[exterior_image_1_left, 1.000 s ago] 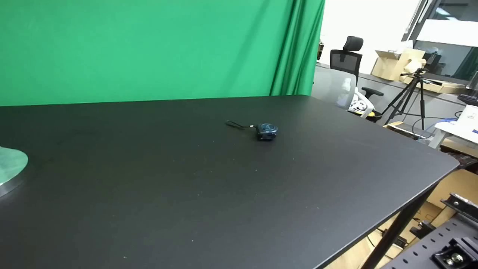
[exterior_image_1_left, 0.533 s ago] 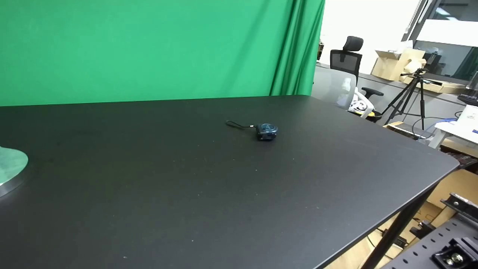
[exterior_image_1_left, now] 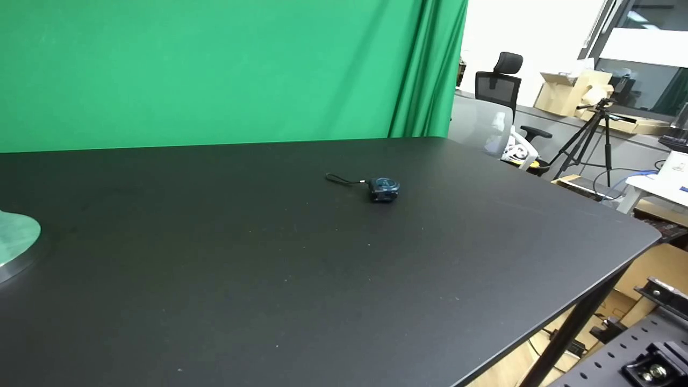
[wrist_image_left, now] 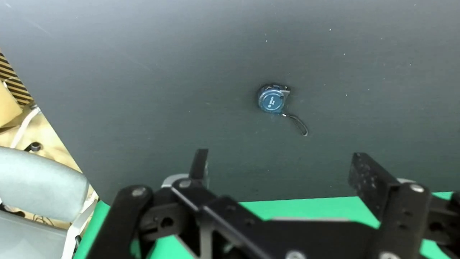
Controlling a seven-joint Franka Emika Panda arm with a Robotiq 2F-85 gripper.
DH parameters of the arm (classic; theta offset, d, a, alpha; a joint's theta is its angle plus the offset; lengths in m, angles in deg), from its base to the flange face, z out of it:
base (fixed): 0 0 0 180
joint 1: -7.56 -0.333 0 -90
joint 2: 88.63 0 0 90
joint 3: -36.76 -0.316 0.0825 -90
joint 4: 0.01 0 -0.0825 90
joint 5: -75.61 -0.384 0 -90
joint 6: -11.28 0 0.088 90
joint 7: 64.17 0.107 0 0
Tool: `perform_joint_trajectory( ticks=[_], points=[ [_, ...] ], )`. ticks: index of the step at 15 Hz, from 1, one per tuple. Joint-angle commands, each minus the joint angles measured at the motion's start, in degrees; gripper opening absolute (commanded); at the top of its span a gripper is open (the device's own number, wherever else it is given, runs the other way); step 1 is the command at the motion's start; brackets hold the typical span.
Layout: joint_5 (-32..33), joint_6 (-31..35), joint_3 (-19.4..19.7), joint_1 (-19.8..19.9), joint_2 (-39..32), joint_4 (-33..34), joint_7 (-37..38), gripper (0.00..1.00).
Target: Move the black object to the left
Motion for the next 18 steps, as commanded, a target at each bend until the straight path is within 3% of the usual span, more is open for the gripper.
perform_joint_trajectory(
  ticks=[1,11,18],
  points=[
    [0.11,7.29,2.17,0.27,-10.31,1.71,-0.15,1.0],
    [-1.2,20.68,2.81,-1.05,-38.09,10.84,-2.03,1.0],
    [-3.95,21.41,2.05,-2.22,-52.31,17.83,-2.14,1.0]
  ],
)
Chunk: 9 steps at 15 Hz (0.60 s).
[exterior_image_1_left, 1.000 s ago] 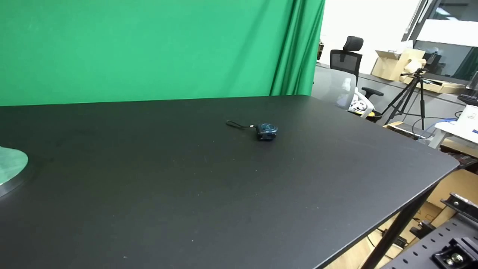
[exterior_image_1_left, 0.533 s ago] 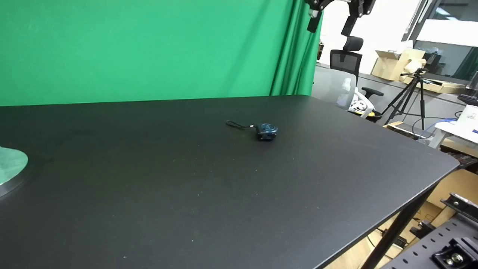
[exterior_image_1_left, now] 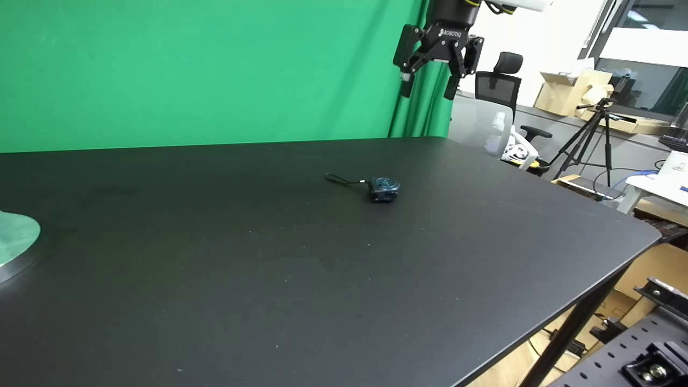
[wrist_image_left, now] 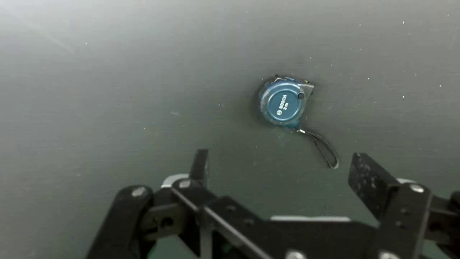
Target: Move the black object to the left
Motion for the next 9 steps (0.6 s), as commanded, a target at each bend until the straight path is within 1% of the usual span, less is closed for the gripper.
perform_joint_trajectory(
  ticks=[1,2,4,7,9],
  points=[
    [-1.87,-0.83,-0.6,-0.65,-6.08,4.3,-0.3,1.0],
    [-0.51,-0.16,-0.29,-0.41,-3.44,1.66,-0.03,1.0],
    [-0.59,0.23,-0.44,-0.52,-4.94,1.95,-0.03,1.0],
    [-0.58,0.23,-0.37,-0.48,-4.58,1.92,-0.06,1.0],
    [0.15,1.38,-0.37,-0.81,-5.41,1.58,2.0,1.0]
  ],
)
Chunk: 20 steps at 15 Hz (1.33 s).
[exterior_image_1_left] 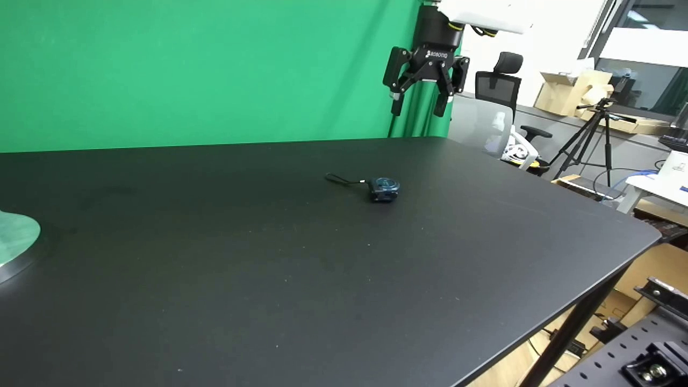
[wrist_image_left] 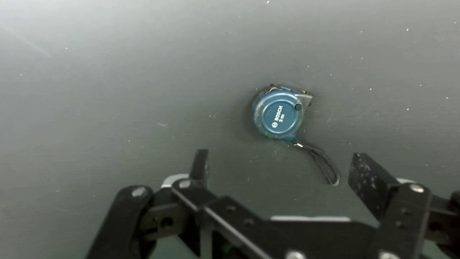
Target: Move the black object to the left
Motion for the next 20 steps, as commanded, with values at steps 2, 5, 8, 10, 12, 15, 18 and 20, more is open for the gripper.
perform_joint_trajectory(
  ticks=[2,5,8,10,12,15,18,20],
  points=[
    [0.47,1.29,-0.04,-0.65,-2.48,0.0,2.56,1.0],
    [0.97,2.63,0.13,-1.18,-6.08,0.78,4.39,1.0],
    [1.0,5.94,0.66,-1.58,-10.42,1.85,6.59,1.0],
    [1.28,8.99,1.25,-1.88,-13.44,2.78,7.94,1.0],
    [0.1,11.36,1.17,-1.91,-16.05,3.87,8.4,1.0],
    [-2.92,11.99,-0.03,-1.59,-19.07,5.8,7.87,1.0],
    [-4.2,11.76,-0.54,-1.82,-20.99,7.31,7.55,1.0],
    [-4.52,11.37,-0.72,-1.86,-22.03,8.21,7.43,1.0]
  ],
)
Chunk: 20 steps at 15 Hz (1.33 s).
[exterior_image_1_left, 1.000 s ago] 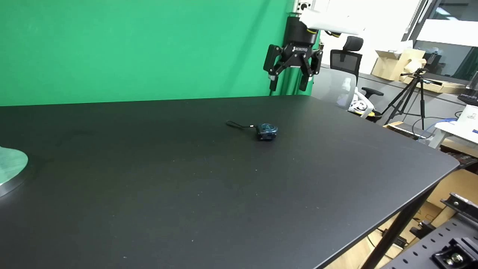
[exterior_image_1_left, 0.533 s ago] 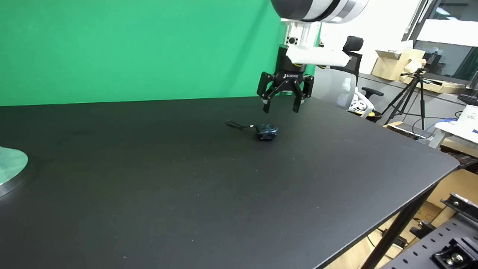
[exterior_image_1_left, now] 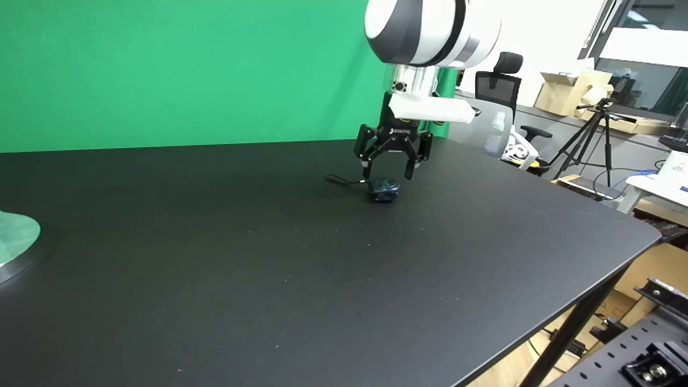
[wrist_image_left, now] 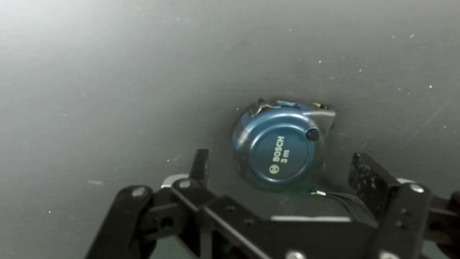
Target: Move the black object to the left
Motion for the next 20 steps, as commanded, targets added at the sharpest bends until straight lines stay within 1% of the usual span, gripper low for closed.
perform_joint_trajectory(
  ticks=[1,6,7,8,9,10,12,13,16,20],
  points=[
    [-1.45,-1.21,-0.1,-0.42,-2.12,2.82,1.35,1.0],
    [-1.08,-1.83,0.44,-1.02,-3.95,4.21,1.88,1.0],
    [-1.2,-2.13,0.36,-1.01,-4.18,4.44,1.9,0.75],
    [-1.14,-2.22,0.35,-1.07,-4.27,4.5,1.85,0.74],
    [-1.04,-2.32,0.41,-1.18,-4.32,4.56,1.86,0.68],
    [-0.97,-2.41,0.44,-1.26,-4.32,4.59,1.86,0.6],
    [-0.75,-2.78,0.6,-1.5,-4.14,4.53,1.93,0.46],
    [-0.59,-2.9,0.73,-1.67,-3.96,4.43,2.01,0.42],
    [-0.07,-2.87,0.83,-2.34,-2.69,3.24,2.04,0.42],
    [0.75,-2.17,-0.02,-4.35,1.09,-0.35,1.45,0.42]
  ],
)
